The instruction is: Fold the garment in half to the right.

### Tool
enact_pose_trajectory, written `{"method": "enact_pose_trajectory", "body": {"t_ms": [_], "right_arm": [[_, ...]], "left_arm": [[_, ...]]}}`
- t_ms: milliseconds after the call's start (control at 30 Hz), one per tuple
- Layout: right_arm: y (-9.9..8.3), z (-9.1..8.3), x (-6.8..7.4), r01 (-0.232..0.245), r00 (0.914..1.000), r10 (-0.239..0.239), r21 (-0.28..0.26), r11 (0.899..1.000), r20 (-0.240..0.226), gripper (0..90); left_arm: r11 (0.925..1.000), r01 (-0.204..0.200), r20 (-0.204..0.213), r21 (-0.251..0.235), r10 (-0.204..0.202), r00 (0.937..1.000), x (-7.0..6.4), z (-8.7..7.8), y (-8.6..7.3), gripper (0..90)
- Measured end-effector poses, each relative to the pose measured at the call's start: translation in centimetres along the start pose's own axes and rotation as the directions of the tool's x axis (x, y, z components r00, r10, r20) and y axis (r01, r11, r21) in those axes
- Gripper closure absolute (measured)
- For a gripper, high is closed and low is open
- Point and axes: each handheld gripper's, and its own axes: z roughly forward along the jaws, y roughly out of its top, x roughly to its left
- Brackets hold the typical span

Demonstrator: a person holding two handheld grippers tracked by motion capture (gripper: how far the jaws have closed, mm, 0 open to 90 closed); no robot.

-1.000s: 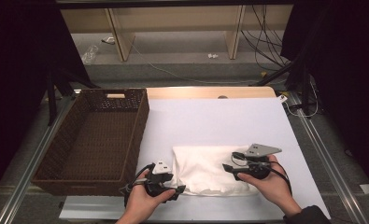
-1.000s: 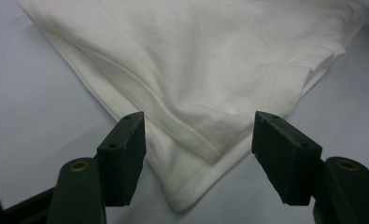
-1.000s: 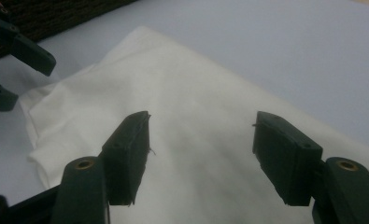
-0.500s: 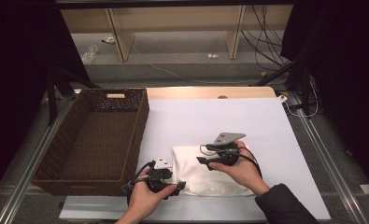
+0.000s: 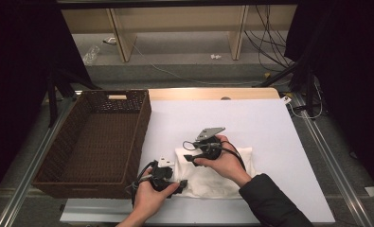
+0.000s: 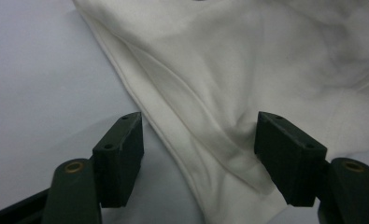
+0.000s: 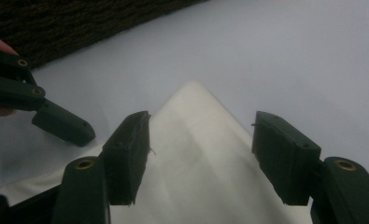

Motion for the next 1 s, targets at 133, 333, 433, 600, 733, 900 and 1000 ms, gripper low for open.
{"method": "enact_pose_trajectory", "body": {"t_ms": [133,333,433,600,733,900,1000], "right_arm": [[0.2,1.1,0.1,0.009,1.0000,-0.009,0.025,1.000,0.000,37.9],[0.8,2.4,0.1,0.009,0.9999,-0.009,0.038,0.999,0.007,39.0],[1.1,2.9,0.1,0.009,0.9999,-0.010,0.050,0.999,0.005,40.3],[1.4,3.9,0.3,0.017,0.9999,-0.017,0.060,0.998,-0.001,44.3],[1.5,4.4,0.6,0.021,0.9998,-0.022,0.075,0.997,0.001,48.9],[1.5,5.0,0.7,0.039,0.9992,-0.039,0.095,0.995,0.006,52.2],[1.4,5.1,0.8,0.059,0.9980,-0.061,0.101,0.993,0.017,55.0]], "left_arm": [[0.9989,-0.046,-0.033,-0.003,0.046,0.9984,-0.5,0.1,-0.2,39.6],[0.9985,-0.052,-0.023,-0.017,0.051,0.9984,-1.2,0.2,-0.2,57.0],[0.9992,-0.033,-0.014,-0.024,0.033,0.9994,-1.2,0.2,-0.2,62.3],[0.9992,-0.016,-0.010,-0.036,0.016,0.9998,-1.4,0.4,-0.2,67.8],[0.9991,-0.019,-0.011,-0.037,0.019,0.9998,-1.5,0.4,-0.2,71.3],[0.9982,-0.052,-0.027,-0.029,0.051,0.9983,-1.8,0.5,0.0,72.8],[0.9969,-0.073,-0.035,-0.031,0.072,0.9968,-2.0,0.6,0.1,74.9]]}}
